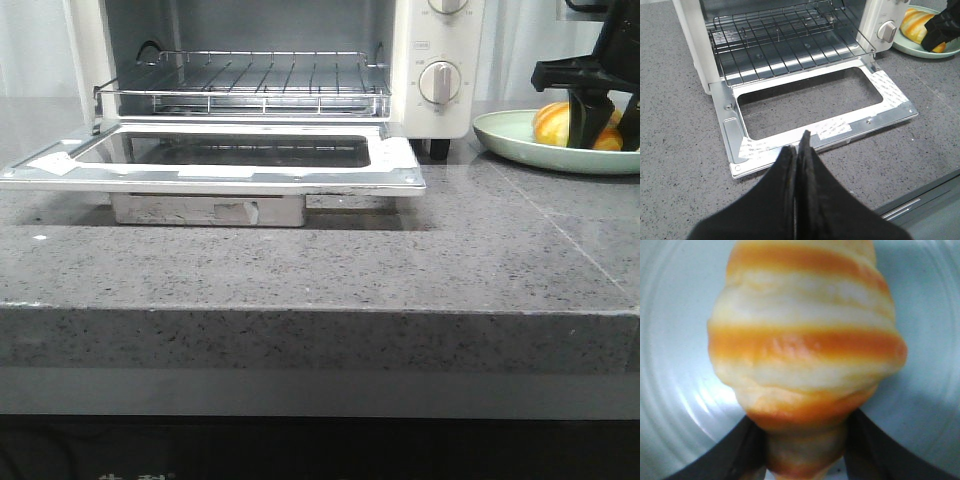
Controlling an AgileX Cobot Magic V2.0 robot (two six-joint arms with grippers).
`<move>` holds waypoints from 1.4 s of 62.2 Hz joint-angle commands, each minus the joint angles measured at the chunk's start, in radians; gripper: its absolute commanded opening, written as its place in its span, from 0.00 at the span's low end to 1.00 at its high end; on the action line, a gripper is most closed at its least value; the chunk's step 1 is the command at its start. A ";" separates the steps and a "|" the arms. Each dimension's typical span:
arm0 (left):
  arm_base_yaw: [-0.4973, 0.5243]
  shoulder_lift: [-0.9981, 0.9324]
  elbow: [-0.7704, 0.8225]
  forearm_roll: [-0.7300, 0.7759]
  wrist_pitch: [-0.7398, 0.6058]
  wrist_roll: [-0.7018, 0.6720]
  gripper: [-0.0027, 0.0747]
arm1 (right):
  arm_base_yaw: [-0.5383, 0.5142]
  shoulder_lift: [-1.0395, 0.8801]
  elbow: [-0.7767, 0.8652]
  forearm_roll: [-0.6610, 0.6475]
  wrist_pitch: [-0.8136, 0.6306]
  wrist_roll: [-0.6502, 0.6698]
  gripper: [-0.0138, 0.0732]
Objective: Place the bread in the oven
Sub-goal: 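Grasp the striped croissant with the right gripper and lift it off the plate, then carry the croissant with the right gripper into the open oven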
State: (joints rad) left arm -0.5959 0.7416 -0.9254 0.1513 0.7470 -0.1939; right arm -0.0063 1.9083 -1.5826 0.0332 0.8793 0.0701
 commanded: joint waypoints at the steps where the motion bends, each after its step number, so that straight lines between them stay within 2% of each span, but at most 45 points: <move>1: -0.001 -0.005 -0.027 0.007 -0.064 -0.008 0.01 | -0.006 -0.076 -0.032 0.005 -0.033 -0.007 0.24; 21: -0.001 -0.005 -0.027 0.007 -0.064 -0.008 0.01 | -0.003 -0.222 -0.015 0.005 0.024 -0.007 0.24; 47: -0.001 -0.005 -0.027 0.007 -0.064 -0.008 0.01 | 0.001 -0.587 0.294 0.049 0.014 -0.007 0.24; 54: -0.001 -0.005 -0.027 0.007 -0.064 -0.008 0.01 | 0.034 -0.686 0.383 0.084 0.016 -0.007 0.24; 62: -0.001 -0.005 -0.027 0.007 -0.064 -0.008 0.01 | 0.106 -0.779 0.465 0.095 0.014 -0.020 0.24; 69: -0.001 -0.005 -0.027 0.007 -0.064 -0.008 0.01 | 0.217 -0.838 0.510 0.095 0.025 -0.020 0.24; 87: -0.001 -0.005 -0.027 0.006 -0.064 -0.008 0.01 | 0.532 -0.782 0.490 0.079 -0.036 0.070 0.24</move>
State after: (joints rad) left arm -0.5959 0.7416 -0.9254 0.1513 0.7470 -0.1939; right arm 0.4552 1.1067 -1.0485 0.1197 0.9270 0.1115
